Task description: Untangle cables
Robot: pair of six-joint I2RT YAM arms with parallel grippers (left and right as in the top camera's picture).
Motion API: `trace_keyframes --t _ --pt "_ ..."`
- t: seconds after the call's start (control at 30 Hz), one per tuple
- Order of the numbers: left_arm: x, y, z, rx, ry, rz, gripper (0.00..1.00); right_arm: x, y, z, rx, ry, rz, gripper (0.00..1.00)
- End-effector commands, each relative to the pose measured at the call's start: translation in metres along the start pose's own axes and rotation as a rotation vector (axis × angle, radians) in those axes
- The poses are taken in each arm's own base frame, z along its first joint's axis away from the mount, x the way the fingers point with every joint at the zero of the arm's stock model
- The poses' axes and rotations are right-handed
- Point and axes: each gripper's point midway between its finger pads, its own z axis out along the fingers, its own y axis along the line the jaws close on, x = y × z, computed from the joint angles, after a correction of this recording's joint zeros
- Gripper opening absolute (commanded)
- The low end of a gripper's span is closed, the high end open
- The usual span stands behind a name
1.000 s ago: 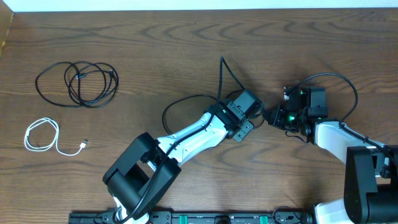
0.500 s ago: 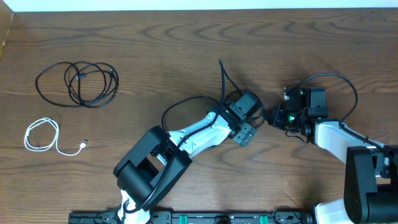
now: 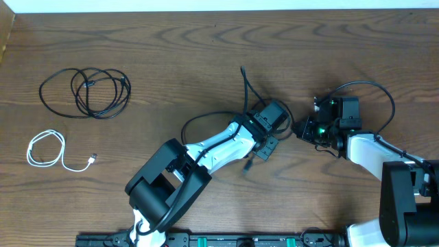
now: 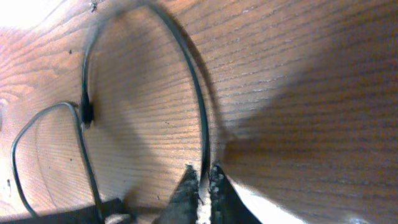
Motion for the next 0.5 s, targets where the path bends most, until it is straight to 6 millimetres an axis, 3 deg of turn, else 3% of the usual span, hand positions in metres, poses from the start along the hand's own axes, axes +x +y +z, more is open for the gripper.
trace_keyframes --t 0.0,0.07,0.3,0.47 --pt "0.028 0.001 0.023 0.015 0.101 -0.005 0.08 0.002 0.003 -0.002 0.000 -0.001 -0.023 0.17" --pt "0.026 0.004 0.023 -0.005 0.093 -0.004 0.07 0.003 0.002 -0.002 0.003 0.005 -0.019 0.29" --pt "0.007 0.032 0.014 -0.132 0.028 -0.020 0.07 0.024 -0.008 -0.003 0.043 0.085 0.043 0.99" --pt "-0.036 0.064 -0.022 -0.171 -0.104 -0.095 0.07 0.051 -0.029 -0.008 0.152 0.175 0.129 0.99"
